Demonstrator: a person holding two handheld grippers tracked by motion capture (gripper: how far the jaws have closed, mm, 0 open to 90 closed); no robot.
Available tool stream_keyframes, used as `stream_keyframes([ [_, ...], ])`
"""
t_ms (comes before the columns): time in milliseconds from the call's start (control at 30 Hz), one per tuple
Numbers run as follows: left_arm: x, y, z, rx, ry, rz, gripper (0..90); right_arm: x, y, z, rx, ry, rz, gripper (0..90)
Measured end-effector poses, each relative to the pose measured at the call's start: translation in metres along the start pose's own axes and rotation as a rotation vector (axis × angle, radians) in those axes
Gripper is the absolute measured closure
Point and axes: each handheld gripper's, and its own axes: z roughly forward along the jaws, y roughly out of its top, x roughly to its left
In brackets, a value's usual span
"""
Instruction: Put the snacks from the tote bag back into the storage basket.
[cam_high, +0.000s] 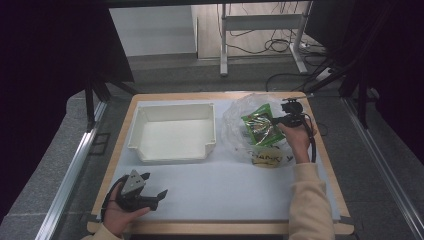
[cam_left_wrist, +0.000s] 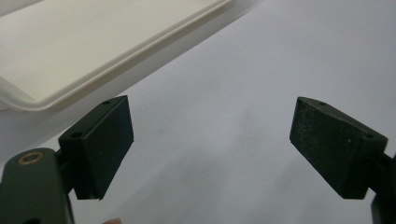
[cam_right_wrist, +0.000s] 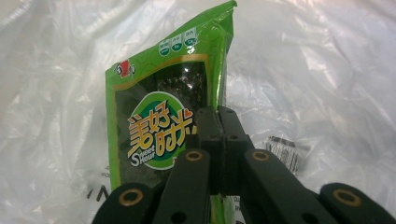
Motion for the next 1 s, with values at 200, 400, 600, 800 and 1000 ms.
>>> stream_keyframes([
  [200, 0.0, 0.0, 0.0, -0.001, 0.001, 0.0, 13.6, 0.0, 0.001, -0.006, -0.016, 0.002, 0.005, 89.8],
  [400, 0.0, 0.0, 0.0, 0.002, 0.002, 0.001, 13.6, -0.002, 0.0, -0.013, -0.033, 0.007, 0.015, 89.7],
  [600, 0.0, 0.0, 0.0, 0.0, 0.002, 0.0, 13.6, -0.005, 0.0, -0.023, -0.066, 0.005, 0.031, 89.7],
  [800, 0.0, 0.0, -0.001, -0.001, 0.002, 0.0, 13.6, -0.006, 0.0, -0.031, -0.11, 0.024, 0.045, 89.7],
  [1000, 0.0, 0.0, 0.0, -0.001, 0.002, 0.001, 13.6, -0.005, 0.001, -0.039, -0.142, 0.046, 0.051, 89.8],
])
